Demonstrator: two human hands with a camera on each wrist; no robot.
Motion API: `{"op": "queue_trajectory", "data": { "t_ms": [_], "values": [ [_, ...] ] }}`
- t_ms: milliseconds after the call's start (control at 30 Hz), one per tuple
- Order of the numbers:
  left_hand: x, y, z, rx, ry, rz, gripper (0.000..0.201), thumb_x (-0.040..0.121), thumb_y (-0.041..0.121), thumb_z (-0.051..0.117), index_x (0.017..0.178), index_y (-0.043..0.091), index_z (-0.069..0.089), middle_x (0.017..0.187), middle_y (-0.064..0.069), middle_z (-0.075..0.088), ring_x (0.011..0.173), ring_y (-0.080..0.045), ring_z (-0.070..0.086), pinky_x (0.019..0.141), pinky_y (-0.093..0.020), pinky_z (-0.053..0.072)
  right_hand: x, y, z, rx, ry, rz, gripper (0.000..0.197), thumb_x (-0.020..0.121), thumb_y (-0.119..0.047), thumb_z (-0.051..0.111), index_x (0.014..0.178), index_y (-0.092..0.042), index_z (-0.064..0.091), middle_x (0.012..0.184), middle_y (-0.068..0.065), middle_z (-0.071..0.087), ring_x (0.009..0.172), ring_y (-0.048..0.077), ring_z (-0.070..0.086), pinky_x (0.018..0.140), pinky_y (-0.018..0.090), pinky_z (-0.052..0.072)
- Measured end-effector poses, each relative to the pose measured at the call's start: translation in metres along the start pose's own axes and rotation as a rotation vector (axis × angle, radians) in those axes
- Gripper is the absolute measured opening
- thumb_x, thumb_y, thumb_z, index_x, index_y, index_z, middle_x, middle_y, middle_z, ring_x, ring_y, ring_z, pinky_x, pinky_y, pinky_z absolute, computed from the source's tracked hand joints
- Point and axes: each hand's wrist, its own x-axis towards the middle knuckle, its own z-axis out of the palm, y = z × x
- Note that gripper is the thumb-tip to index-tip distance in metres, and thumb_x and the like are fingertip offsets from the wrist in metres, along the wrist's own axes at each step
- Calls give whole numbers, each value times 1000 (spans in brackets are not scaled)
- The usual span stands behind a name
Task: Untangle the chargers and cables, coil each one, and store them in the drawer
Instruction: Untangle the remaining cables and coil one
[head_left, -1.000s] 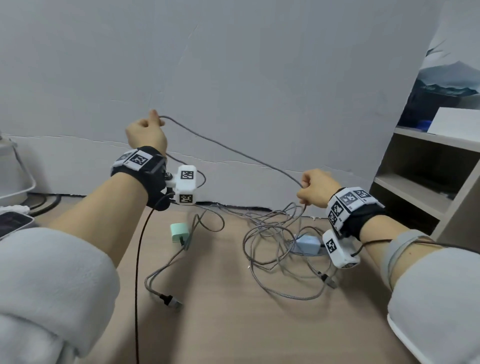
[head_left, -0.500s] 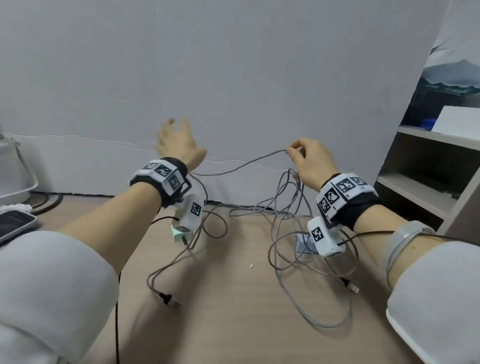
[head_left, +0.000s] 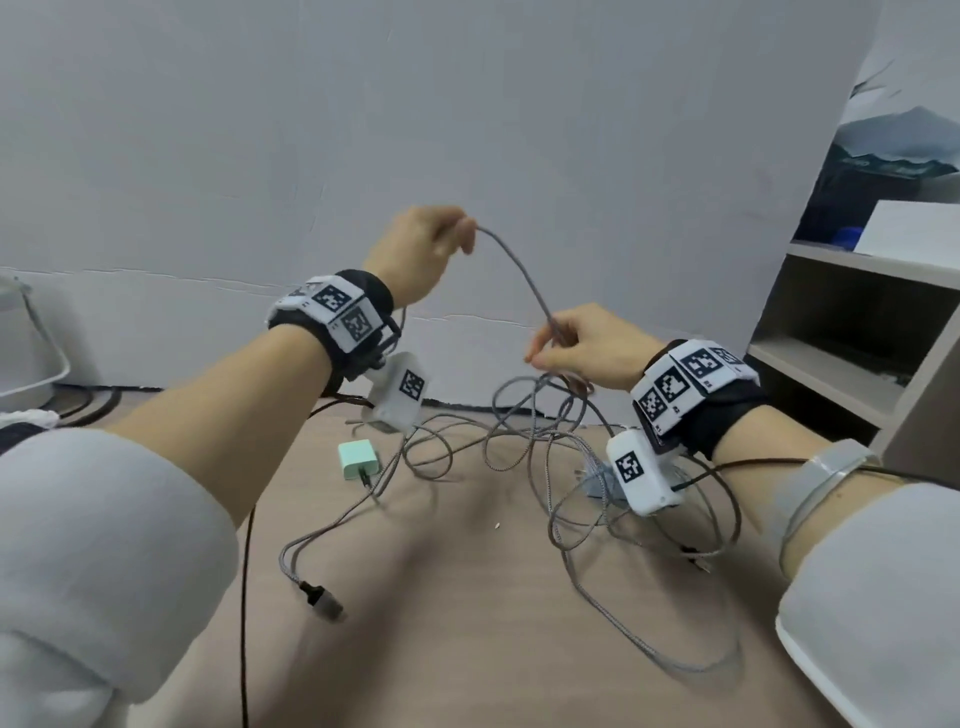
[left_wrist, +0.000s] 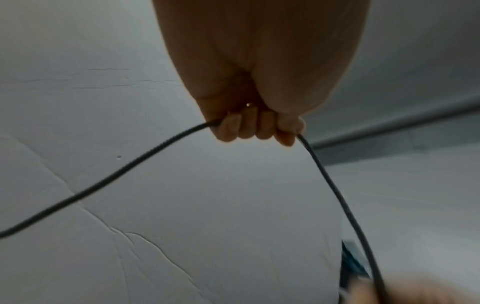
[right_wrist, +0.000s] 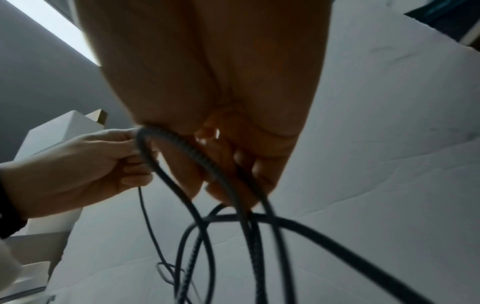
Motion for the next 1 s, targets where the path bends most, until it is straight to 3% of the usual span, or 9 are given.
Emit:
{"op": "queue_trajectory", "data": {
  "t_ms": [100,267,400,500,633,767,867,933,1000],
  "values": [
    [7,-22,-12,-22,196,-169,28,106,24,46,86,15,64,80,-8,55,63,-17,45,56,-24,34,-5,20,-1,-69,-67,78,4,87,-9,75,89,-11,72,65,-2,63,56,16,58,60,30,53],
    [3,-55,-9,37,311,-379,32,106,24,45,89,12,69,79,-7,55,76,-24,49,66,-27,30,-1,36,-10,-263,-72,185,5,85,-4,68,82,-8,70,70,4,67,54,14,59,53,21,47],
    [4,-66,-11,-52,437,-531,34,105,27,45,94,9,72,86,-7,59,81,-24,52,74,-31,41,5,44,-9,-514,-98,250,10,86,-7,61,83,-13,69,77,5,69,72,21,62,66,26,47],
    [2,-70,-14,-68,465,-578,31,106,28,46,89,14,69,89,-7,60,82,-24,53,73,-27,39,11,49,-7,-564,-13,279,18,92,-6,54,84,-16,66,79,4,67,83,27,65,76,32,51],
    [-4,-82,-10,-30,402,-753,31,105,28,48,94,8,70,96,-11,66,89,-30,61,76,-31,44,15,49,-5,-562,97,272,19,95,-6,51,88,-14,67,90,11,67,85,34,66,80,44,59],
    [-16,-80,-7,157,105,-835,27,98,14,50,109,-5,66,115,-20,68,106,-38,64,88,-41,51,15,48,1,-603,141,239,21,103,-18,48,93,-12,66,86,10,65,85,35,61,81,42,53],
    [-19,-47,9,468,-36,-671,43,90,14,54,131,2,53,144,-24,47,132,-41,45,109,-47,37,17,44,6,-714,183,222,18,102,-14,47,88,-15,58,72,1,53,83,32,53,78,36,41],
    [-19,-19,28,562,-77,-283,73,82,15,59,150,14,34,161,-18,22,150,-36,17,122,-51,3,19,36,11,-780,192,196,20,101,-11,47,84,-20,52,75,1,55,84,31,51,79,38,36],
    [-19,17,50,608,-227,103,70,83,19,58,150,20,38,159,-11,30,151,-29,18,122,-49,-6,22,26,16,-835,219,139,19,100,-10,46,88,-22,54,90,5,65,88,32,53,79,39,34]
  ]
}}
